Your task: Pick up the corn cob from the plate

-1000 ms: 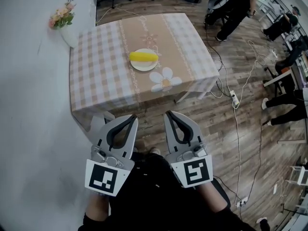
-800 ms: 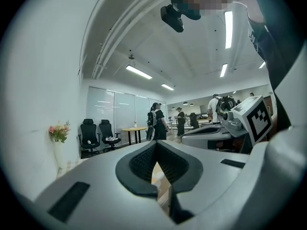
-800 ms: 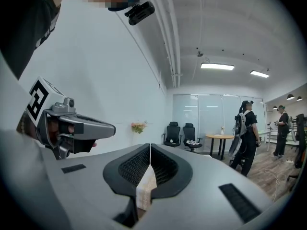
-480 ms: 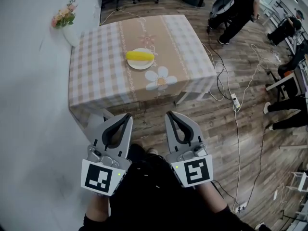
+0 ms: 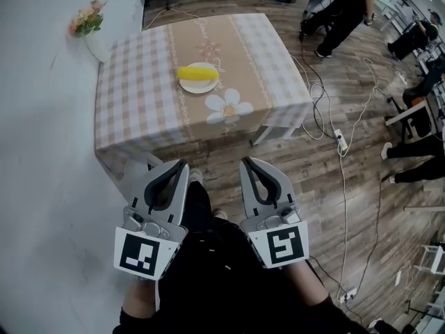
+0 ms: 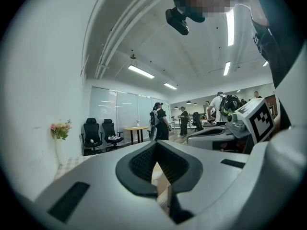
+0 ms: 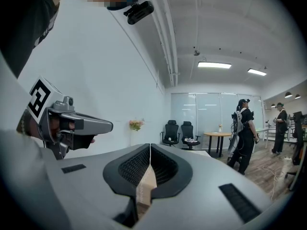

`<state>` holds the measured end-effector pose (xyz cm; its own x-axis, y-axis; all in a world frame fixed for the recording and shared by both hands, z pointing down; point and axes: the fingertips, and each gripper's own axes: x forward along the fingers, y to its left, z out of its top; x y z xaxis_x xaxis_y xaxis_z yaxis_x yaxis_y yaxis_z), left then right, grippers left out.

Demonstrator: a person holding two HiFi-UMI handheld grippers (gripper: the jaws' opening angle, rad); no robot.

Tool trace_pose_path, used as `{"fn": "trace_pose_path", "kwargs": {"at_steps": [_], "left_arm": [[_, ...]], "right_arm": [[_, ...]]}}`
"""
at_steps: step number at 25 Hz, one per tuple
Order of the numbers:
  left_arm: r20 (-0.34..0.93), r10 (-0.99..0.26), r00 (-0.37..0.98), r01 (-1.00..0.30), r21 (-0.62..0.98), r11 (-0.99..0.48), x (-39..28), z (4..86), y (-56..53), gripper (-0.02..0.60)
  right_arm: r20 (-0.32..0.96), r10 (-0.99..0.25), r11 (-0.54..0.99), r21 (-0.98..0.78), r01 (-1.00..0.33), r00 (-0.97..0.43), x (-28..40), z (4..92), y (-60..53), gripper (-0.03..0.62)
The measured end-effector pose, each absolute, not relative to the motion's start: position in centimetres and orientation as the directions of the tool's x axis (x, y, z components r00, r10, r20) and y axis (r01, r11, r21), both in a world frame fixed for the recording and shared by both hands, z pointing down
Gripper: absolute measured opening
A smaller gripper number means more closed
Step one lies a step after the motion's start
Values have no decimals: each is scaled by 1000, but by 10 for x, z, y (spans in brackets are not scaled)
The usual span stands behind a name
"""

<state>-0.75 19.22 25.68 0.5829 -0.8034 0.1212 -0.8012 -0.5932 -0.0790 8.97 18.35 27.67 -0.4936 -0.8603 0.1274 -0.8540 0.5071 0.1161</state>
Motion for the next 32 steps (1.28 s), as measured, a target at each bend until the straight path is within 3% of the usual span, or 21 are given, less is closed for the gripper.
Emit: {"fn": "trace_pose_path", "kwargs": {"at_steps": [32], "left_arm": [[184,-734,654,-738,-59,-672,-8,291,57,9]], "right_arm": [[224,-882,445,106,-889,-415,91,314,65,41]]}}
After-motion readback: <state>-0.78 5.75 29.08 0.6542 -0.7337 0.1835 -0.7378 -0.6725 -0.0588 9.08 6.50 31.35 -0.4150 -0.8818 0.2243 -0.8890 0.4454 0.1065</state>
